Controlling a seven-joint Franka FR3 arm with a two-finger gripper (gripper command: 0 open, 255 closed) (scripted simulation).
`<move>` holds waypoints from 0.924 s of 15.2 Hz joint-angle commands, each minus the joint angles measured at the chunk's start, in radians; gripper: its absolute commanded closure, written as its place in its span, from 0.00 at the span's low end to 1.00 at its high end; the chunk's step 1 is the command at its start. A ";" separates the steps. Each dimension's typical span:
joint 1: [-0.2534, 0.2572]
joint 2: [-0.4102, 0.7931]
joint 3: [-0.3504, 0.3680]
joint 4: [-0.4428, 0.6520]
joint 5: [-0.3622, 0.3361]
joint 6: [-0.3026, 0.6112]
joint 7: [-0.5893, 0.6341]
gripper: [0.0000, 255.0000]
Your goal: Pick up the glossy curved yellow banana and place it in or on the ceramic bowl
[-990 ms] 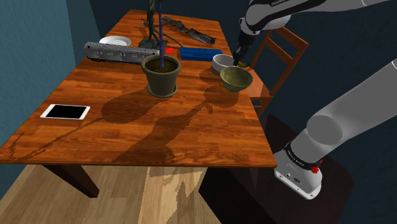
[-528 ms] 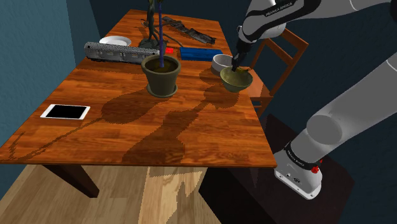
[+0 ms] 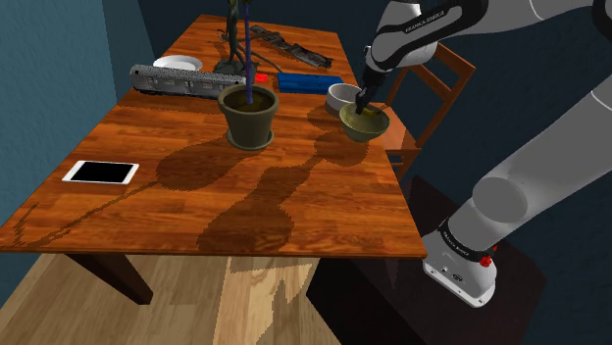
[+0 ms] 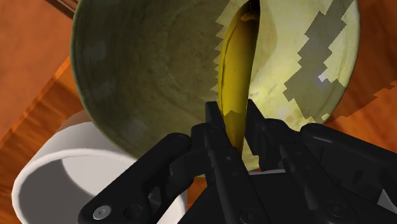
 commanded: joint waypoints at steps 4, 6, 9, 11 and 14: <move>0.000 0.000 0.000 0.000 0.000 0.000 0.000 0.00; 0.000 0.000 0.000 0.000 0.000 0.000 0.000 0.00; 0.000 0.000 0.000 0.000 0.000 0.000 0.000 0.00; 0.000 -0.043 0.000 0.025 0.001 -0.068 -0.001 0.00; 0.000 -0.078 0.000 0.051 0.002 -0.129 -0.002 0.00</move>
